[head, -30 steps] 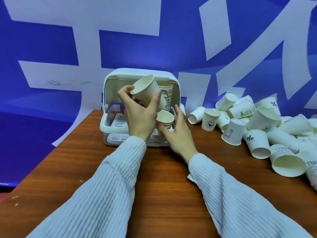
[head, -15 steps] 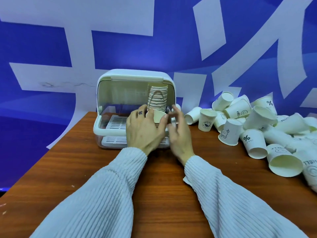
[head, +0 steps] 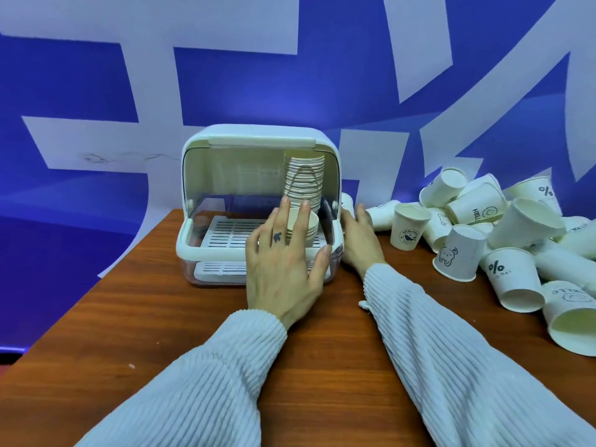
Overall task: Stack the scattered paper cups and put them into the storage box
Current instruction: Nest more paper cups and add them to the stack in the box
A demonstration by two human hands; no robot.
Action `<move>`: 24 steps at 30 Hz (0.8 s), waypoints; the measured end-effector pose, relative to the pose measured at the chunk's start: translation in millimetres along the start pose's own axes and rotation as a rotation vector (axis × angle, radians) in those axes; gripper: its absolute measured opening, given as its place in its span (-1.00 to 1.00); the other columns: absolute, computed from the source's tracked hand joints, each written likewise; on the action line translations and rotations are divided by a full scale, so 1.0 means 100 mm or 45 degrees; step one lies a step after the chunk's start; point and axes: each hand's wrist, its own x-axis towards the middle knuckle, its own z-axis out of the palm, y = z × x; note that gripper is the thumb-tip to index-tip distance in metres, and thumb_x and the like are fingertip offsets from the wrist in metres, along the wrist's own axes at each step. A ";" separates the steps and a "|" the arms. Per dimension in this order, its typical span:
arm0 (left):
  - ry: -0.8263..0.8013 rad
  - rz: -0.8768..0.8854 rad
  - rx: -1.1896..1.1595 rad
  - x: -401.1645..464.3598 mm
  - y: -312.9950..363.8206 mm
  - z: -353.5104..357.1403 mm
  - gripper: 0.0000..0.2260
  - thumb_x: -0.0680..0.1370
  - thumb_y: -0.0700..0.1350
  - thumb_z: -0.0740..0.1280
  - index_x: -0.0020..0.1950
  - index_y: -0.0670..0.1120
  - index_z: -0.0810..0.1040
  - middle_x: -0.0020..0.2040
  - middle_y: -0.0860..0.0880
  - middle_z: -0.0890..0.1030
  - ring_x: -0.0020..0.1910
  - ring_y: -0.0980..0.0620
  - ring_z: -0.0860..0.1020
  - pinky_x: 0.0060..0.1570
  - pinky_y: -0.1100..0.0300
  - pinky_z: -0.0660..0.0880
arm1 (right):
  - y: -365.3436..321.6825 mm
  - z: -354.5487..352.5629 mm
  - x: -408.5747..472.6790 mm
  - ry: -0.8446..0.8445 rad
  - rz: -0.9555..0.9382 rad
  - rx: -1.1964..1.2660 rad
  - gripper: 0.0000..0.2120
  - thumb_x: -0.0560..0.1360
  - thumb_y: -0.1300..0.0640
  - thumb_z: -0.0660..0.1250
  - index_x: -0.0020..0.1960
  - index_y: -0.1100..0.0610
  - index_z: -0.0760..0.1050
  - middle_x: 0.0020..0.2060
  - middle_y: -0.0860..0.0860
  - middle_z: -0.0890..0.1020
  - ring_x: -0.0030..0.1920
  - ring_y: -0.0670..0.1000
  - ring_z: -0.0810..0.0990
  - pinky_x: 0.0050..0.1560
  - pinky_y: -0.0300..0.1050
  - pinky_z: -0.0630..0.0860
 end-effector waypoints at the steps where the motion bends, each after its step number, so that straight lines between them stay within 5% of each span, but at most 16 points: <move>1: 0.003 -0.003 -0.009 0.00 0.00 0.00 -0.35 0.61 0.25 0.14 0.66 0.05 0.14 0.66 -0.08 0.17 0.58 -0.07 0.22 0.48 -0.02 0.13 | 0.00 0.00 -0.01 0.045 0.002 0.010 -0.49 0.61 0.00 0.34 0.52 -0.03 0.30 0.57 0.19 0.23 0.56 0.26 0.27 0.42 0.22 0.42; 3: -0.001 -0.001 -0.020 -0.01 0.01 -0.01 -0.36 0.61 0.25 0.13 0.66 0.05 0.15 0.66 -0.08 0.17 0.58 -0.07 0.22 0.48 -0.03 0.15 | -0.04 -0.05 -0.06 0.176 0.030 0.038 -0.63 0.63 -0.02 0.32 0.38 0.04 0.37 0.41 0.16 0.40 0.32 0.26 0.52 0.21 0.13 0.53; 6: -0.008 -0.004 -0.038 0.00 0.01 -0.03 -0.37 0.61 0.24 0.13 0.65 0.05 0.17 0.65 -0.07 0.19 0.58 -0.07 0.23 0.49 -0.03 0.15 | -0.14 -0.16 -0.17 0.316 0.152 0.076 -0.71 0.62 0.02 0.34 0.26 0.08 0.37 0.25 0.13 0.48 0.12 0.23 0.59 -0.02 0.01 0.45; 13: -0.024 -0.007 -0.121 -0.01 0.03 -0.08 -0.45 0.61 0.21 0.16 0.56 0.01 0.31 0.57 -0.08 0.33 0.58 -0.09 0.22 0.48 -0.08 0.20 | -0.28 -0.49 -0.70 0.825 0.429 0.892 -0.67 0.52 -0.01 0.28 0.25 0.04 0.40 0.21 0.00 0.52 0.14 0.05 0.55 0.14 -0.04 0.46; 16: 0.007 0.007 -0.292 -0.02 0.10 -0.16 -0.45 0.62 0.20 0.20 0.55 -0.02 0.34 0.57 -0.09 0.32 0.61 -0.10 0.13 0.52 -0.09 0.16 | -0.39 -0.61 -0.96 1.015 0.383 1.180 -0.73 0.55 0.05 0.15 0.19 0.09 0.45 0.06 -0.07 0.56 0.05 -0.24 0.52 0.03 -0.38 0.42; 17: 0.024 0.022 -0.410 -0.01 0.14 -0.20 -0.43 0.62 0.20 0.21 0.56 -0.04 0.33 0.57 -0.09 0.31 0.61 -0.10 0.14 0.54 -0.09 0.18 | -0.45 -0.64 -1.04 1.028 0.335 1.242 -0.75 0.56 0.08 0.13 0.17 0.11 0.47 0.02 -0.10 0.55 0.00 -0.30 0.50 -0.01 -0.40 0.41; 20: -0.015 -0.063 -0.914 0.05 0.31 -0.36 -0.31 0.58 0.23 0.28 0.63 -0.02 0.18 0.56 -0.07 0.29 0.54 -0.03 0.29 0.48 0.02 0.30 | -0.62 -0.61 -1.25 0.885 0.161 1.318 -0.79 0.50 0.08 0.11 0.01 0.04 0.50 -0.07 -0.06 0.58 -0.02 -0.10 0.53 0.02 -0.03 0.51; 24: 0.069 -0.233 -1.087 0.12 0.43 -0.49 -0.23 0.53 0.13 0.47 0.62 0.00 0.17 0.43 0.02 0.44 0.39 0.13 0.40 0.31 0.35 0.29 | -0.76 -0.56 -1.36 0.685 -0.057 1.193 -0.78 0.58 0.07 0.11 -0.04 0.05 0.53 -0.13 -0.07 0.61 -0.08 -0.11 0.56 -0.04 -0.18 0.46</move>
